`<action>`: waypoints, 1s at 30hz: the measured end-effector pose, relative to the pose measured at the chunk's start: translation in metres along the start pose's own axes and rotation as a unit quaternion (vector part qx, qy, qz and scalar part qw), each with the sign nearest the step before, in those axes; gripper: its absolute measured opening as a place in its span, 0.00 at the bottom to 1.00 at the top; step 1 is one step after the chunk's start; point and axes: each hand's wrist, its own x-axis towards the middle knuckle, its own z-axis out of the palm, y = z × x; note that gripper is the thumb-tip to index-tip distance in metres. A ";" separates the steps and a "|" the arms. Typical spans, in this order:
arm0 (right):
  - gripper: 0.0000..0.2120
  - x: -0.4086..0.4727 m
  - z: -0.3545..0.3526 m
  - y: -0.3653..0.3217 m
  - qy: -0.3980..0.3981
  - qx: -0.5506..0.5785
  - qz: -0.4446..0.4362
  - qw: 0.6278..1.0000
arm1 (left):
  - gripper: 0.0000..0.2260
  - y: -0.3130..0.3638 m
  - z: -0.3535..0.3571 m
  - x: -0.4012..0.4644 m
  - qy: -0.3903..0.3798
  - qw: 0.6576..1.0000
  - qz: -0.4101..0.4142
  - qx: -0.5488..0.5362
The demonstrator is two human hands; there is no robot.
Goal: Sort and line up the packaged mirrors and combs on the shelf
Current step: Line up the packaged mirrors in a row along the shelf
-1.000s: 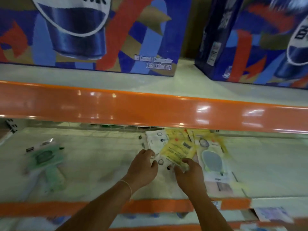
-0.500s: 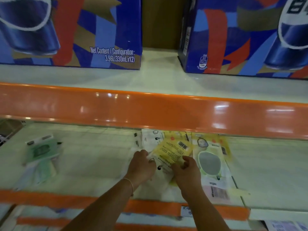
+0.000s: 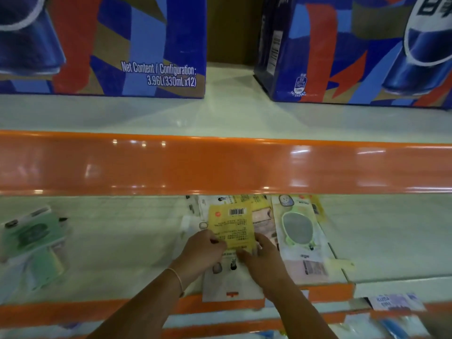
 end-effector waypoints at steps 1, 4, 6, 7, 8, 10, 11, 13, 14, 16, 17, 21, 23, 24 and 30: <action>0.15 -0.002 -0.003 0.001 0.003 -0.003 -0.002 1.000 | 0.07 0.001 0.000 -0.001 0.002 1.000 0.014 0.011; 0.14 -0.003 -0.021 0.004 0.019 0.002 -0.003 1.000 | 0.06 0.005 0.004 -0.006 0.007 0.997 0.061 0.038; 0.13 -0.001 -0.040 0.008 0.034 -0.007 -0.002 0.999 | 0.07 0.010 0.010 -0.009 -0.002 0.994 0.089 0.057; 0.14 0.001 -0.051 0.008 0.043 -0.010 -0.003 0.999 | 0.07 0.014 0.014 -0.009 -0.004 0.992 0.103 0.070; 0.14 0.003 -0.063 0.009 0.051 -0.015 -0.006 0.999 | 0.07 0.019 0.018 -0.009 -0.005 0.989 0.117 0.085; 0.14 0.007 -0.088 0.013 0.065 -0.031 -0.014 0.997 | 0.08 0.032 0.031 -0.008 0.003 0.984 0.139 0.107; 0.14 0.010 -0.102 0.016 0.075 -0.035 -0.012 0.997 | 0.08 0.040 0.039 -0.008 0.011 0.983 0.145 0.115; 0.17 0.015 -0.134 0.024 0.093 -0.036 -0.001 0.995 | 0.09 0.055 0.059 -0.008 0.036 0.975 0.165 0.143; 0.19 0.018 -0.150 0.029 0.101 -0.041 0.001 0.994 | 0.09 0.061 0.070 -0.007 0.048 0.968 0.184 0.165; 0.19 0.023 -0.184 0.040 0.119 -0.066 0.007 0.991 | 0.09 0.070 0.093 -0.003 0.066 0.950 0.228 0.202; 0.19 0.024 -0.201 0.045 0.130 -0.078 0.011 0.988 | 0.10 0.072 0.105 -0.001 0.070 0.942 0.246 0.217; 0.22 0.037 -0.260 0.064 0.174 -0.137 0.025 0.975 | 0.24 0.076 0.148 0.002 0.090 0.914 0.257 0.301; 0.24 0.044 -0.282 0.070 0.186 -0.187 0.036 0.964 | 0.25 0.073 0.166 0.001 0.097 0.902 0.258 0.333; 0.24 0.046 -0.290 0.072 0.190 -0.208 0.039 0.959 | 0.24 0.072 0.174 0.000 0.104 0.896 0.260 0.344; 0.21 0.065 -0.317 0.076 0.216 -0.281 0.021 0.935 | 0.26 0.083 0.196 -0.004 0.107 0.893 0.249 0.360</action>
